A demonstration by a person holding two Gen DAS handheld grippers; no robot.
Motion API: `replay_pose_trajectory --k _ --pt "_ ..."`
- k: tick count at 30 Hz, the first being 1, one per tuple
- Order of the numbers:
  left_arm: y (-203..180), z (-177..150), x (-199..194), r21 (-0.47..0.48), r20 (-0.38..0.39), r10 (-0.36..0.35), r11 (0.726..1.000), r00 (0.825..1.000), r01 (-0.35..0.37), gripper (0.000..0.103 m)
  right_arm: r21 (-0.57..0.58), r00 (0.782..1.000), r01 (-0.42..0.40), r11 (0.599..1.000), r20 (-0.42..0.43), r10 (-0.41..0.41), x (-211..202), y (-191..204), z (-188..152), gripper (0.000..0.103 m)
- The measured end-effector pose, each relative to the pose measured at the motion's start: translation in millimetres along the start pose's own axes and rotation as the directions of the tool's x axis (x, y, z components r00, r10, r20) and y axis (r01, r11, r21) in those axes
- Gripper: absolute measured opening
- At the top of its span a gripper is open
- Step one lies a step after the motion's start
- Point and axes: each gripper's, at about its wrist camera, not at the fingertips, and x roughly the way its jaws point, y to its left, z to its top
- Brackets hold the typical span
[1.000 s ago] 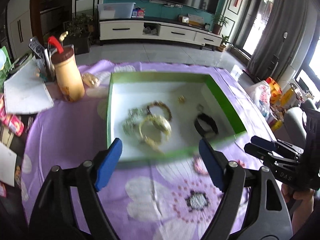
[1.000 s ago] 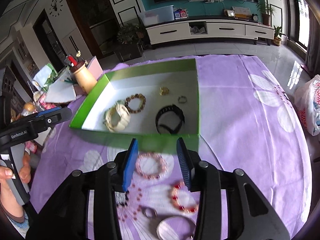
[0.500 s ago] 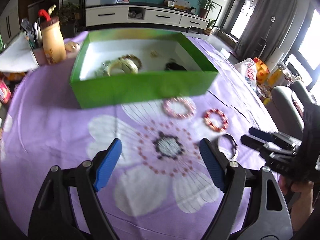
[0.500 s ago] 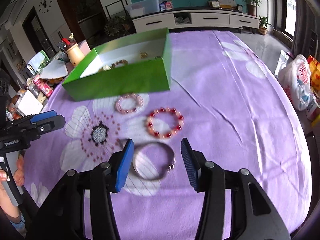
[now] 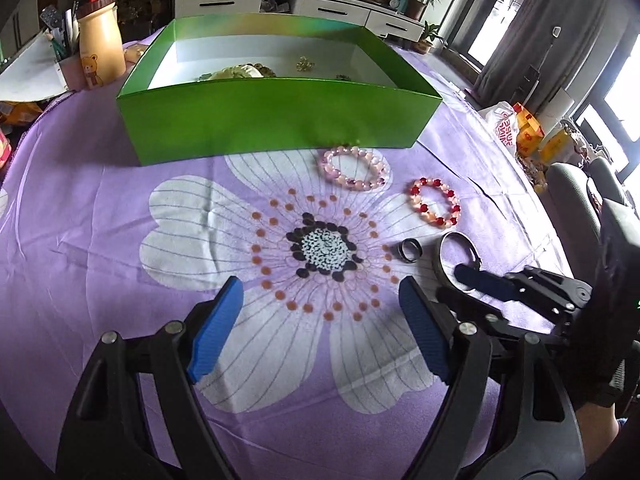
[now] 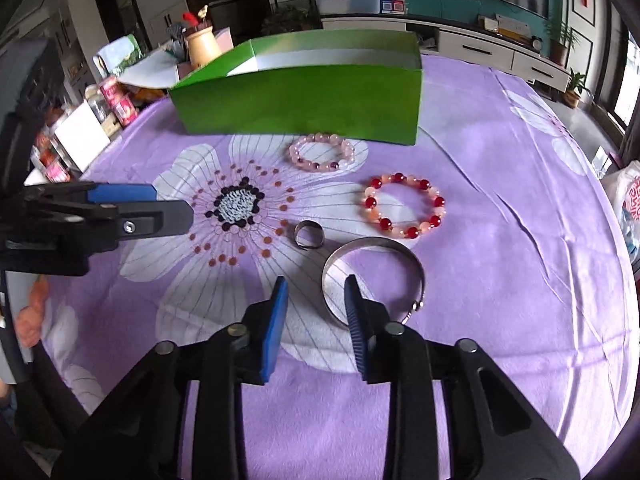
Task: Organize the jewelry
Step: 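Move the right tool to the silver cuff bangle while the left tool reaches the black cord necklace, then grasp the silver bangle with the right tool while the left tool grasps the black cord necklace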
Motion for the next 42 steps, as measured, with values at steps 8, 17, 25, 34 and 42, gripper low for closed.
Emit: replay_pose_trajectory --k 8,17,25,34,42 --pt "-34 9 18 0.112 -0.011 0.003 0.994 1.0 -0.001 0.076 0.084 0.997 0.026 0.996 0.063 -0.031 -16 -29 -9 0.002" --pt "-83 14 47 0.252 -0.015 0.001 0.968 1.0 0.002 0.052 0.146 0.994 0.045 0.988 0.096 -0.059 -37 -53 -27 0.002" --pt "-92 11 63 0.3 0.0 0.036 0.953 0.999 -0.035 0.034 0.173 0.993 0.016 0.985 0.11 -0.036 -36 -58 -32 0.002" --pt "-97 6 63 0.312 0.025 0.046 0.949 0.999 -0.051 0.021 0.18 0.993 0.012 0.984 0.117 -0.034 -37 -60 -32 0.002" --pt "-84 1 44 0.261 0.03 0.02 0.965 0.999 -0.027 0.021 0.165 0.992 0.009 0.986 0.121 -0.029 -40 -50 -30 0.002"
